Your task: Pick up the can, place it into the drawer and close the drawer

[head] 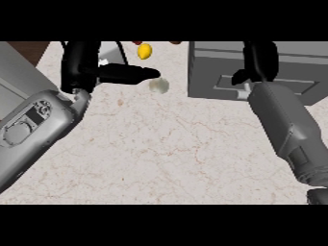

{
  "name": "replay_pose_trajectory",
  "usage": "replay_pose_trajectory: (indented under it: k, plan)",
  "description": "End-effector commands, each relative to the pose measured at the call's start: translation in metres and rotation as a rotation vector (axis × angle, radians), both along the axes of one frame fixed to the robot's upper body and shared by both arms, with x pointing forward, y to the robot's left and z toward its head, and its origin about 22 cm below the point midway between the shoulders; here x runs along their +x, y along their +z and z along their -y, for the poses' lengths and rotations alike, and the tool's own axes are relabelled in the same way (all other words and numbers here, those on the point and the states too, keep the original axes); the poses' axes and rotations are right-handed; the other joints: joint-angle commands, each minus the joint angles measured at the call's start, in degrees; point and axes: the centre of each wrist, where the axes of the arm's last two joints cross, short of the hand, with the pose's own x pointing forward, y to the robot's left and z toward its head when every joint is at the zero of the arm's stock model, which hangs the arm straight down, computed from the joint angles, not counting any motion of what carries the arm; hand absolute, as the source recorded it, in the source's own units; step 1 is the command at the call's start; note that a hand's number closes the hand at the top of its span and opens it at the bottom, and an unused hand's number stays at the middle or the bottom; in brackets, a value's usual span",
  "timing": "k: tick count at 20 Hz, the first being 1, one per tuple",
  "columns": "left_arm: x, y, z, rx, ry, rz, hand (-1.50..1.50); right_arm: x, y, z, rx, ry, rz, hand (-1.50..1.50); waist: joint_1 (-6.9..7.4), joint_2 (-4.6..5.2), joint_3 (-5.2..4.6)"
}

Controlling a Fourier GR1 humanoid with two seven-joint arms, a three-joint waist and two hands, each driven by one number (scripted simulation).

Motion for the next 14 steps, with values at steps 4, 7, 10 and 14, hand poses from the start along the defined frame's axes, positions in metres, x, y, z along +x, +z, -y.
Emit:
replay_pose_trajectory:
  k: [4,7,10,14]
  plan:
    - [-0.01,-0.005,-0.006,0.009,-0.008,0.006,-1.5,0.016,0.033,-0.01,0.044,0.058,-0.01,-1.5,1.43,0.66,0.14]
    - [-0.008,-0.009,-0.011,0.014,-0.006,0.019,-1.5,0.02,0.045,-0.026,0.17,0.107,0.042,-1.5,1.06,0.7,0.17]
    - [-0.019,-0.014,-0.005,-0.004,-0.026,0.008,-1.5,0.014,0.029,-0.024,0.276,0.126,0.051,-1.5,1.34,0.59,0.27]
    - [-0.014,-0.011,-0.014,-0.002,0.012,0.006,-1.5,0.016,0.035,-0.046,0.424,0.199,0.065,-1.5,0.33,0.28,0.25]
